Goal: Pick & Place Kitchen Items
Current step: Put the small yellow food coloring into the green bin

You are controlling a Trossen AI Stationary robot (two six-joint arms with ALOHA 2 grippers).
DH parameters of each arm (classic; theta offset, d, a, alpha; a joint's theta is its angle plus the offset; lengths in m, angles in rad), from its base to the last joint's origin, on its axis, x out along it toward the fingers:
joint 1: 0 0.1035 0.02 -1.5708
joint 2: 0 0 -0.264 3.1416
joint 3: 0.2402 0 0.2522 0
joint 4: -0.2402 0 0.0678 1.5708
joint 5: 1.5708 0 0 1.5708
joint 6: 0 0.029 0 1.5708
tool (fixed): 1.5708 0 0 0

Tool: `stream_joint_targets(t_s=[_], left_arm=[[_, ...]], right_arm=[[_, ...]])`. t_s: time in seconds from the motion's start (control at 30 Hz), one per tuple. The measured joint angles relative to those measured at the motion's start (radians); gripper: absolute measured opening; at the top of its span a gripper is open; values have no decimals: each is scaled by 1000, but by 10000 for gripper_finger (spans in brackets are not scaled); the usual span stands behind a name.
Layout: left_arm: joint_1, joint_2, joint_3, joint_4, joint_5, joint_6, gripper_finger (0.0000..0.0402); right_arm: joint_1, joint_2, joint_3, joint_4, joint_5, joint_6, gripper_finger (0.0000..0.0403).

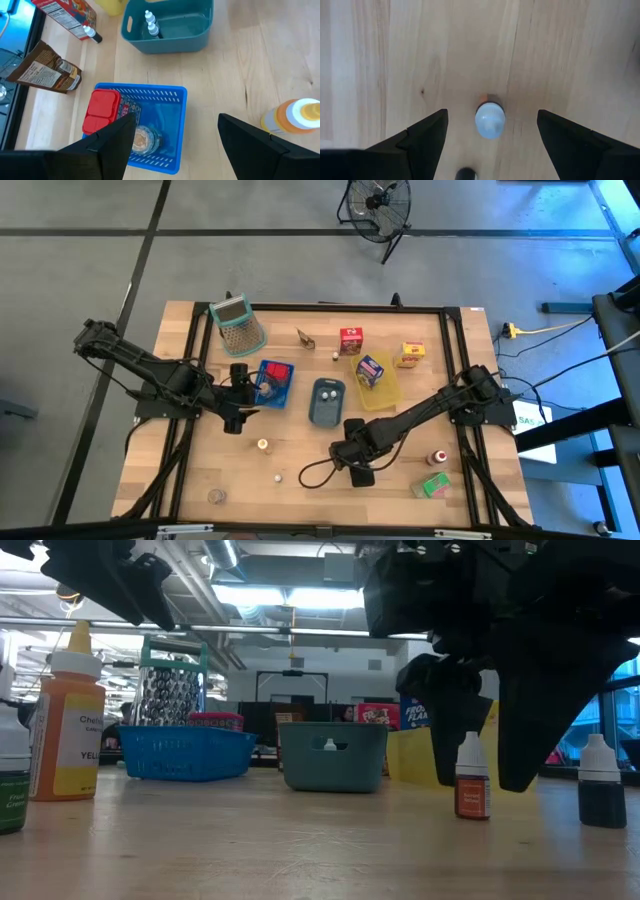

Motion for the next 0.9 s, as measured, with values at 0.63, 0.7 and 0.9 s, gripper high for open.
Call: stream_joint_targets(t_s=[0.63,0.7,0.9], left_arm=[[0,0,0,-1,2,0,279],[0,0,0,-1,2,0,279],[0,0,0,-1,2,-1,279]], right_arm=[[-13,0,0,14,-30,-47,236],[-13,0,0,14,-30,-53,230],[-14,0,0,11,-30,-53,215]])
